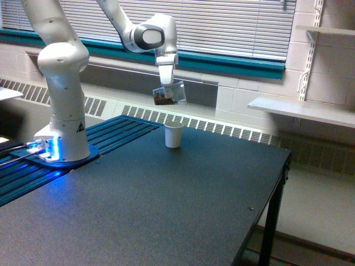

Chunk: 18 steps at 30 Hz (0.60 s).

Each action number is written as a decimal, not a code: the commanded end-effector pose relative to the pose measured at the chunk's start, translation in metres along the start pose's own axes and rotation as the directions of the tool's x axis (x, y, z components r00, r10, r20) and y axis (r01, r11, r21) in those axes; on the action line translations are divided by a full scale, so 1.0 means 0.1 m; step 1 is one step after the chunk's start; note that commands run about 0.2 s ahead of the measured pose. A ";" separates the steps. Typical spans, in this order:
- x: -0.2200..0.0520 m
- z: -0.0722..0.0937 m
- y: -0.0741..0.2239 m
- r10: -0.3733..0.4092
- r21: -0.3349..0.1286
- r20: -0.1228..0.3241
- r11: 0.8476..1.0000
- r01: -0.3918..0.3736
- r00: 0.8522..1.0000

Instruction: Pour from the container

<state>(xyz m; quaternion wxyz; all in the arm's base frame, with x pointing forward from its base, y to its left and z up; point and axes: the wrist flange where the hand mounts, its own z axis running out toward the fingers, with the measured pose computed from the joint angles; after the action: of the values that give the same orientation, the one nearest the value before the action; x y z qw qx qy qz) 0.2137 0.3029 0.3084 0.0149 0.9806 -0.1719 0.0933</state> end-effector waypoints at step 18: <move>-0.33 0.30 0.17 -0.033 -0.062 0.132 0.997 0.041 0.991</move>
<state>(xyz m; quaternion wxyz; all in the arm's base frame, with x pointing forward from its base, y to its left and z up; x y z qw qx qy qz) 0.1873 0.3042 0.2802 0.0259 0.9840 -0.1722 0.0372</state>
